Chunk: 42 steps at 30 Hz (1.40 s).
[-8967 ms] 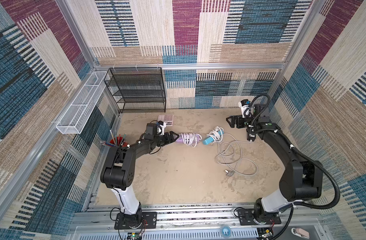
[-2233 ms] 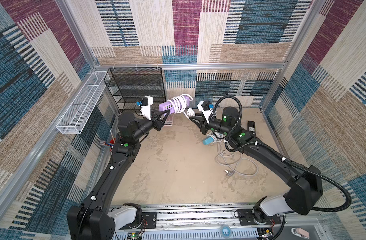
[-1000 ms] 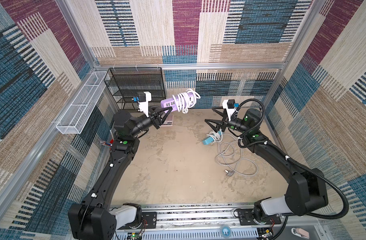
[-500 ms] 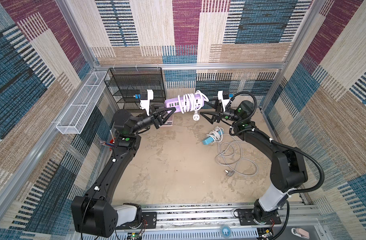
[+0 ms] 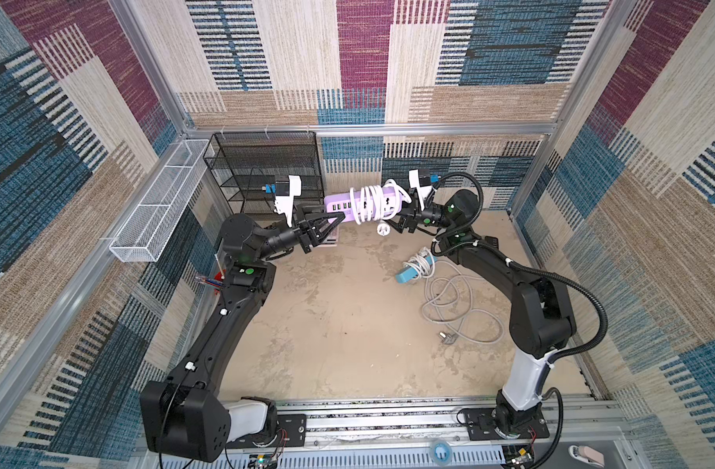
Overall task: Unwrap the cord wrapped around the power strip
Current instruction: Unwrap the power cord from the power strip.
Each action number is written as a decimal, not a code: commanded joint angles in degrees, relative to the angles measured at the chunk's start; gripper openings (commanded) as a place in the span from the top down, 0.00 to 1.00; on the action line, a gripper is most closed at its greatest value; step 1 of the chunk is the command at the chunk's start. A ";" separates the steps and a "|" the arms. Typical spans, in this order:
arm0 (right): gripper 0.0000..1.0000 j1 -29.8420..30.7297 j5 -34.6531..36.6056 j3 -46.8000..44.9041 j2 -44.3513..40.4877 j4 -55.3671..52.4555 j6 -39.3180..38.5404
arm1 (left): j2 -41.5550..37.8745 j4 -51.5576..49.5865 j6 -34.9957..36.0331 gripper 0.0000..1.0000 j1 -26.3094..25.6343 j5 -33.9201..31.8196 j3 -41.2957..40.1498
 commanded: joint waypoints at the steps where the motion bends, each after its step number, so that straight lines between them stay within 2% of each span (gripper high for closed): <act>1: 0.77 0.04 -0.47 1.12 0.62 0.60 1.68 | 0.02 4.45 -1.32 1.00 0.09 0.10 0.59; 2: 0.91 0.06 -0.12 1.02 0.60 0.45 1.61 | 0.01 4.45 -1.31 1.00 0.09 0.23 0.57; 3: 1.00 0.04 0.13 1.03 0.47 0.27 1.37 | 0.09 4.41 -1.24 1.00 0.10 0.18 0.58; 12: 1.00 -2.27 1.38 5.71 -0.37 -5.05 -1.57 | 0.81 4.01 -0.94 1.00 0.05 0.37 0.61; 17: 1.00 -3.52 1.60 15.56 0.17 -14.05 -6.34 | 1.09 3.85 -0.81 1.00 -0.09 0.24 0.51; 21: 1.00 -4.03 3.19 18.68 -2.39 -22.54 -12.86 | 0.22 0.77 2.10 1.00 -0.08 -0.77 0.51; 26: 1.00 -4.09 7.72 12.41 -9.99 -30.68 -22.03 | -0.49 -1.00 3.80 1.00 -0.08 -2.00 0.41; 32: 1.00 -4.05 13.49 -1.35 -21.77 -37.99 -30.01 | -1.31 -6.06 6.97 1.00 0.01 -4.00 0.46; 37: 1.00 -3.77 12.85 -9.92 -29.17 -41.18 -31.12 | -1.45 -6.72 7.84 1.00 0.09 -5.61 0.04; 42: 1.00 0.12 13.21 -15.42 -32.19 -42.55 -30.68 | -1.39 -6.45 7.82 1.00 0.09 -6.44 -0.36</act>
